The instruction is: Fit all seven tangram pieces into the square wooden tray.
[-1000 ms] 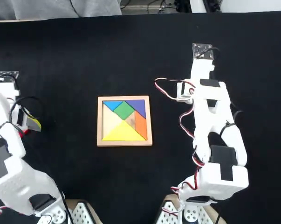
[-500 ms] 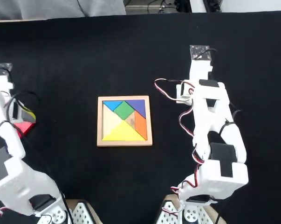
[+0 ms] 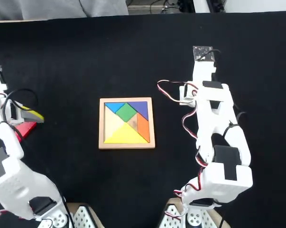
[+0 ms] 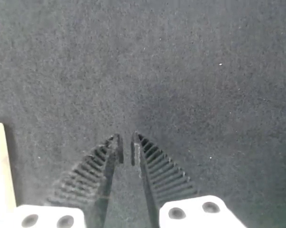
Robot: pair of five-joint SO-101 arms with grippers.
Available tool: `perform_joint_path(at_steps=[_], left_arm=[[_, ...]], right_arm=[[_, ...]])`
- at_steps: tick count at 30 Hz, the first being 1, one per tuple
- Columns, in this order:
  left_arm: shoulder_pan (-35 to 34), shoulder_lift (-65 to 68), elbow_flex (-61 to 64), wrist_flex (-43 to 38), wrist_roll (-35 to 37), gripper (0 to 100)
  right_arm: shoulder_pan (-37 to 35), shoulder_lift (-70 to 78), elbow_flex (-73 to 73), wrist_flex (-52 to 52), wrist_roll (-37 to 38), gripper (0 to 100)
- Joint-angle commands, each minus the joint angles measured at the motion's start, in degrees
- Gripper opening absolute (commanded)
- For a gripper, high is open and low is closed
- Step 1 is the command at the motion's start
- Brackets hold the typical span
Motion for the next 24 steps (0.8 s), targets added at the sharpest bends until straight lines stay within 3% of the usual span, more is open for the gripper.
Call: perform_joint_path(at_steps=[1,7,24], left_arm=[[0.31,4.04,-4.53,-2.64,0.44,43],[0.75,9.93,-6.73,-5.19,-5.27,42],[0.84,11.34,-8.48,-7.12,-5.45,42]], right_arm=[[-0.09,-0.22,-2.95,-0.53,0.35,4.7],[-0.09,-0.13,-2.95,-0.53,0.35,4.7],[-0.09,-0.13,-2.95,-0.53,0.44,4.7]])
